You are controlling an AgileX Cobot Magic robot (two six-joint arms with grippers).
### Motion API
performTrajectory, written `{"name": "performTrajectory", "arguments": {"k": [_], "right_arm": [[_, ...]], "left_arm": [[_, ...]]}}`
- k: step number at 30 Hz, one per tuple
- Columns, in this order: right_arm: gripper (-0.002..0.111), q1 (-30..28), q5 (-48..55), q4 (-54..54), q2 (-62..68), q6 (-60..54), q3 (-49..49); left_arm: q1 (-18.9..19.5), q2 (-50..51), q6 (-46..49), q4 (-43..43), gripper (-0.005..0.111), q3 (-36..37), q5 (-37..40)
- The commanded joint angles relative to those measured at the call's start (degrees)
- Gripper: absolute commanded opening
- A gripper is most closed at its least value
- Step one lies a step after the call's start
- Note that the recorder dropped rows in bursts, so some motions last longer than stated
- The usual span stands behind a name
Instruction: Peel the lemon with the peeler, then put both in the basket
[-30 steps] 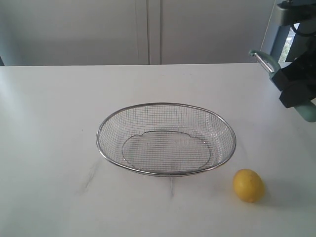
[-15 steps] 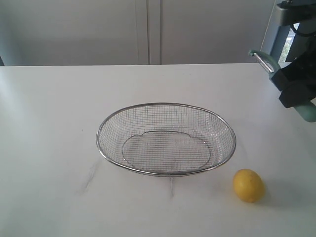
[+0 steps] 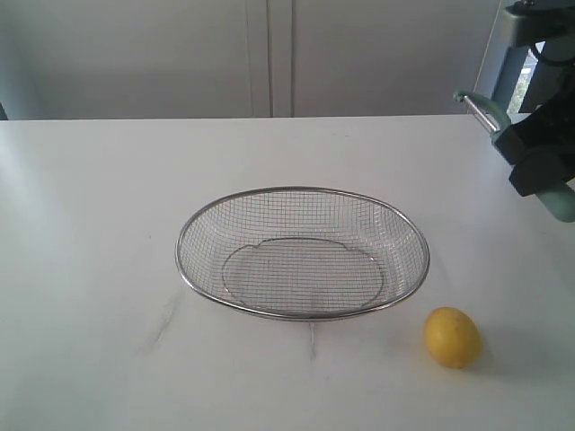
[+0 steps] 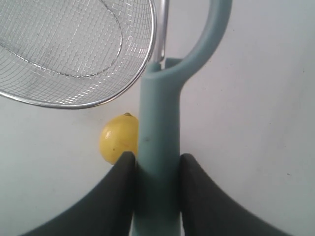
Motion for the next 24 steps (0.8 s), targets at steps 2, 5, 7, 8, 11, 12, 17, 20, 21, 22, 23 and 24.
{"name": "performTrajectory", "arguments": {"k": [2,5,7,8,11,12,17,20,21,22,23,24], "right_arm": [[0.000,0.0,-0.1,0.1,-0.4,0.3,0.2],[0.000,0.0,-0.1,0.1,-0.4,0.3,0.2],[0.000,0.0,-0.1,0.1,-0.4,0.3,0.2],[0.000,0.0,-0.1,0.1,-0.4,0.3,0.2],[0.000,0.0,-0.1,0.1,-0.4,0.3,0.2],[0.000,0.0,-0.1,0.1,-0.4,0.3,0.2],[0.000,0.0,-0.1,0.1,-0.4,0.3,0.2],[0.000,0.0,-0.1,0.1,-0.4,0.3,0.2],[0.000,0.0,-0.1,0.1,-0.4,0.3,0.2],[0.000,0.0,-0.1,0.1,-0.4,0.3,0.2],[0.000,0.0,-0.1,0.1,-0.4,0.3,0.2],[0.000,0.0,-0.1,0.1,-0.4,0.3,0.2]], "left_arm": [[0.1,-0.2,0.2,-0.1,0.000,0.2,-1.5],[0.1,-0.2,0.2,-0.1,0.000,0.2,-1.5],[0.1,-0.2,0.2,-0.1,0.000,0.2,-1.5],[0.1,-0.2,0.2,-0.1,0.000,0.2,-1.8],[0.1,-0.2,-4.0,-1.1,0.000,0.2,-9.5],[0.1,-0.2,-5.0,-1.1,0.000,0.2,-11.8],[0.1,-0.2,-5.1,-1.1,0.000,0.2,-23.7],[0.1,-0.2,-5.1,-1.1,0.000,0.2,-27.0],[0.1,-0.2,-5.1,-1.1,0.000,0.2,-27.8],[0.1,-0.2,-5.1,-1.1,0.000,0.2,-28.3],[0.1,-0.2,-5.1,-1.1,0.000,0.2,-28.9],[0.1,-0.2,-6.0,-1.1,0.000,0.2,-29.3]]}}
